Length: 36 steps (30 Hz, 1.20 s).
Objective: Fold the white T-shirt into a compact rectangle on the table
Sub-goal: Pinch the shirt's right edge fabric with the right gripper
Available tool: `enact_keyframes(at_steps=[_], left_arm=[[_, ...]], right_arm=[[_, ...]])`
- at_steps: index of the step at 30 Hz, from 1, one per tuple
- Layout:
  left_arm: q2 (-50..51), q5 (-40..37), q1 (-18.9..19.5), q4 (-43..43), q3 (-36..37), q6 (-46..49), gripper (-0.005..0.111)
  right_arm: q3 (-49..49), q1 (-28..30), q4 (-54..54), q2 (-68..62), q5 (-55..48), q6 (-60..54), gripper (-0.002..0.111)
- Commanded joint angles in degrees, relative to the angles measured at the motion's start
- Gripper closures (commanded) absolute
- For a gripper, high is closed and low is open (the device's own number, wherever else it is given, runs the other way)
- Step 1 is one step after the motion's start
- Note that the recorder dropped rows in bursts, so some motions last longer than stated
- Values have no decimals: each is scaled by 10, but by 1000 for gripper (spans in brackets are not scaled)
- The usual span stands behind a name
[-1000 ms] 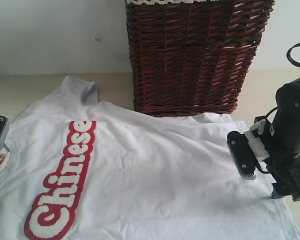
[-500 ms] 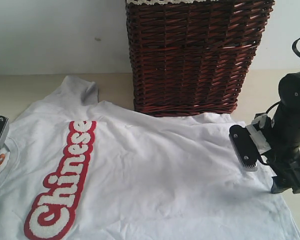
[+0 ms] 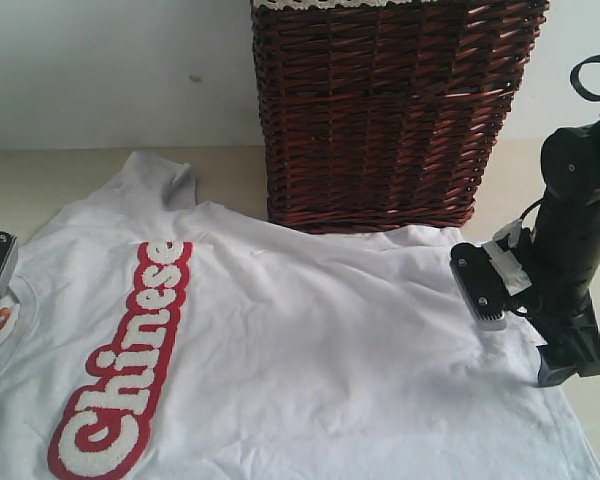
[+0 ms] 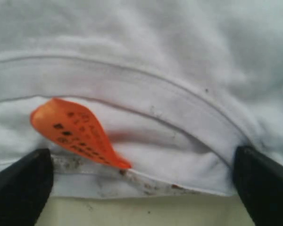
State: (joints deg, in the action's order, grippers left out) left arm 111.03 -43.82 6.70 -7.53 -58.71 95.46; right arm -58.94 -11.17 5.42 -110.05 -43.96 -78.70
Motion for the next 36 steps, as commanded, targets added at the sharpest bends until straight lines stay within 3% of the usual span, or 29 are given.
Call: enact_keyframes(at_steps=[1, 30, 33, 36], left_arm=[[19, 48, 1, -2, 6, 1, 2], [19, 48, 1, -2, 6, 1, 2], [19, 48, 1, -2, 6, 1, 2], [19, 48, 1, -2, 6, 1, 2]], right_arm=[[-4, 2, -5, -7, 21, 4, 20], [-4, 2, 26, -38, 44, 9, 21], [-4, 1, 26, -39, 46, 24, 30], [-4, 1, 27, -40, 47, 24, 53]])
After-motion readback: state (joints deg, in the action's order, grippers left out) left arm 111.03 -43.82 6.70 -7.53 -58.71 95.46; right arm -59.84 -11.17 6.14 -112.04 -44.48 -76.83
